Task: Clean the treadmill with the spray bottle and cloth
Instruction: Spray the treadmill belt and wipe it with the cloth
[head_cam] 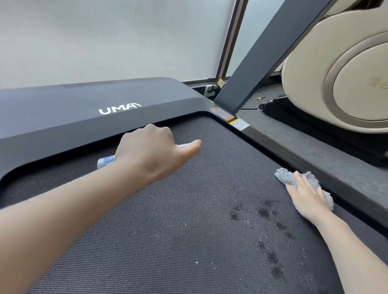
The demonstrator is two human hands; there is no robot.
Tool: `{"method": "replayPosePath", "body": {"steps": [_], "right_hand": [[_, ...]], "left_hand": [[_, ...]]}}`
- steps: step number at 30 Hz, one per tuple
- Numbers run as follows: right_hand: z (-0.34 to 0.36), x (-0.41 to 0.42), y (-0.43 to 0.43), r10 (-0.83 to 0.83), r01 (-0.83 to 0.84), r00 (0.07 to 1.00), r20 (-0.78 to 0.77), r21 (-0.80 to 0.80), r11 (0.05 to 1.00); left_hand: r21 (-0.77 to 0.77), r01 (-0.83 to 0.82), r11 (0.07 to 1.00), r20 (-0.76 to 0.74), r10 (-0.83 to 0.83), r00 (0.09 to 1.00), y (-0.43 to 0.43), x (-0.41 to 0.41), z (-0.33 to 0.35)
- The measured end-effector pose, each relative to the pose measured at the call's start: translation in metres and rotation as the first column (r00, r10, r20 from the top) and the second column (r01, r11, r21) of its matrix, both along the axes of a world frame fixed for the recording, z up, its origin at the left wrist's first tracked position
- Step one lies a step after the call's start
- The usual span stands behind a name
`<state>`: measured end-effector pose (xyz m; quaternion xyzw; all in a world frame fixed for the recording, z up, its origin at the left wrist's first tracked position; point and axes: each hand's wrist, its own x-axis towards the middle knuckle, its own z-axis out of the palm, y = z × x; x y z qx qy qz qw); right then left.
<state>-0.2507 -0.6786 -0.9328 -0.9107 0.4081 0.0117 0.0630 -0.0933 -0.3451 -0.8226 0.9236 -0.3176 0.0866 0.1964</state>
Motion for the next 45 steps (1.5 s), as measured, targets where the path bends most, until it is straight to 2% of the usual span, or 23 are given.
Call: {"method": "replayPosePath", "body": {"steps": [9,16,18,20,22,23,25,26,27,28,30,32,34,36,39,40,42,43,45], "right_hand": [[0.000,-0.001,0.004,-0.004,0.003,1.000,0.026,0.030,1.000],[0.008,0.009,0.014,-0.042,0.035,0.997,0.071,0.091,0.995],[0.013,0.031,0.043,0.023,-0.033,0.995,0.098,0.104,0.994],[0.019,0.061,0.088,0.193,-0.205,0.972,0.137,0.082,0.975],[0.022,0.084,0.147,0.437,-0.451,0.883,0.170,0.048,0.891],[0.020,0.090,0.180,0.567,-0.581,0.804,0.179,0.036,0.813],[0.013,0.085,0.245,0.789,-0.803,0.586,0.186,0.001,0.596],[0.010,0.076,0.271,0.861,-0.873,0.477,0.176,-0.019,0.487],[0.007,0.068,0.286,0.897,-0.908,0.407,0.174,-0.034,0.419],[0.006,0.063,0.290,0.906,-0.916,0.387,0.169,-0.045,0.399],[0.007,0.067,0.268,0.882,-0.886,0.449,0.147,-0.056,0.460],[0.010,0.080,0.226,0.796,-0.798,0.592,0.125,-0.053,0.601],[0.010,0.092,0.174,0.635,-0.637,0.762,0.127,-0.027,0.771],[0.010,0.103,0.131,0.450,-0.451,0.887,0.102,-0.007,0.892],[0.011,0.122,0.120,0.259,-0.261,0.965,0.035,0.033,0.965],[0.012,0.129,0.135,0.270,-0.271,0.962,0.047,0.031,0.962],[0.014,0.137,0.191,0.445,-0.449,0.890,0.102,0.016,0.894],[0.014,0.136,0.228,0.578,-0.583,0.806,0.131,-0.003,0.813],[0.012,0.118,0.301,0.807,-0.812,0.569,0.158,-0.047,0.582]], "left_hand": [[-0.035,-0.048,0.998,0.117,0.052,0.992,-0.039,0.008,0.009],[-0.018,-0.094,0.995,0.067,0.095,0.993,-0.012,0.017,0.005],[-0.016,-0.099,0.995,0.066,0.100,0.993,0.000,0.020,0.006],[-0.016,-0.101,0.995,0.060,0.101,0.993,0.011,0.023,0.006],[-0.009,-0.101,0.995,0.076,0.101,0.992,0.020,0.024,0.005],[-0.003,-0.100,0.995,0.092,0.099,0.991,0.024,0.023,0.006],[-0.012,-0.090,0.996,0.106,0.091,0.990,0.031,0.021,0.009],[-0.027,-0.082,0.996,0.104,0.084,0.991,0.035,0.020,0.011],[-0.042,-0.071,0.997,0.103,0.075,0.992,0.039,0.018,0.013],[-0.050,-0.058,0.997,0.108,0.064,0.992,0.043,0.016,0.015],[-0.043,-0.040,0.998,0.128,0.045,0.991,0.051,0.015,0.017],[-0.027,-0.052,0.998,0.127,0.055,0.990,0.062,0.015,0.016],[-0.008,-0.075,0.997,0.116,0.075,0.990,0.074,0.017,0.015],[0.013,-0.100,0.995,0.105,0.098,0.990,0.088,0.019,0.016],[0.032,-0.136,0.990,0.090,0.132,0.987,0.104,0.016,0.018],[0.030,-0.144,0.989,0.086,0.141,0.986,0.107,0.014,0.020],[0.018,-0.149,0.989,0.085,0.147,0.985,0.110,0.011,0.023],[0.012,-0.152,0.988,0.084,0.150,0.985,0.109,0.010,0.026],[0.002,-0.149,0.989,0.082,0.148,0.986,0.106,0.008,0.030]]}}
